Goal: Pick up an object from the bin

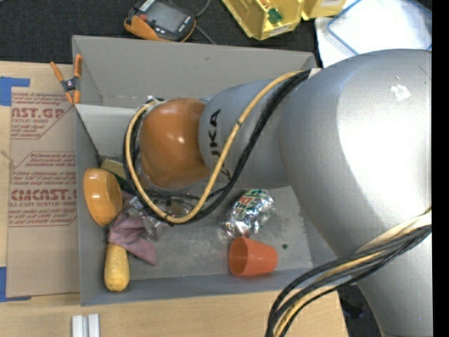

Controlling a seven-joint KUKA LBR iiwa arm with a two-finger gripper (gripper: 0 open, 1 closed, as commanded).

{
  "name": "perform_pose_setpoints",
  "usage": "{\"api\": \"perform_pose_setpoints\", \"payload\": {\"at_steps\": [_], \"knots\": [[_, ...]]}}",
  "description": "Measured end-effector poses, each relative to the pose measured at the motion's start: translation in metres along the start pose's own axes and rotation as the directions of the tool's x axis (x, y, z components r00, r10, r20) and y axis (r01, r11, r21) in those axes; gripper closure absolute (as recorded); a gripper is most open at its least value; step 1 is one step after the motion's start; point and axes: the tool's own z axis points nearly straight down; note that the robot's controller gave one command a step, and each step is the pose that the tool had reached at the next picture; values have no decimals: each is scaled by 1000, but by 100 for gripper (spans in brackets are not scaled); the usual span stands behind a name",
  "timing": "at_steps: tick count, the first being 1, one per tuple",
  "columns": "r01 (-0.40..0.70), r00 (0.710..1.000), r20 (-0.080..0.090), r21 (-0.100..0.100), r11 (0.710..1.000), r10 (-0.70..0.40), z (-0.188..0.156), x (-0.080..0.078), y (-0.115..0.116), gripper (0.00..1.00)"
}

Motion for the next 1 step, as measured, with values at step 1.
{"api": "perform_pose_setpoints", "payload": {"at_steps": [1], "knots": [[0,1000,0,0,1000,0,0,0,0,100]]}}
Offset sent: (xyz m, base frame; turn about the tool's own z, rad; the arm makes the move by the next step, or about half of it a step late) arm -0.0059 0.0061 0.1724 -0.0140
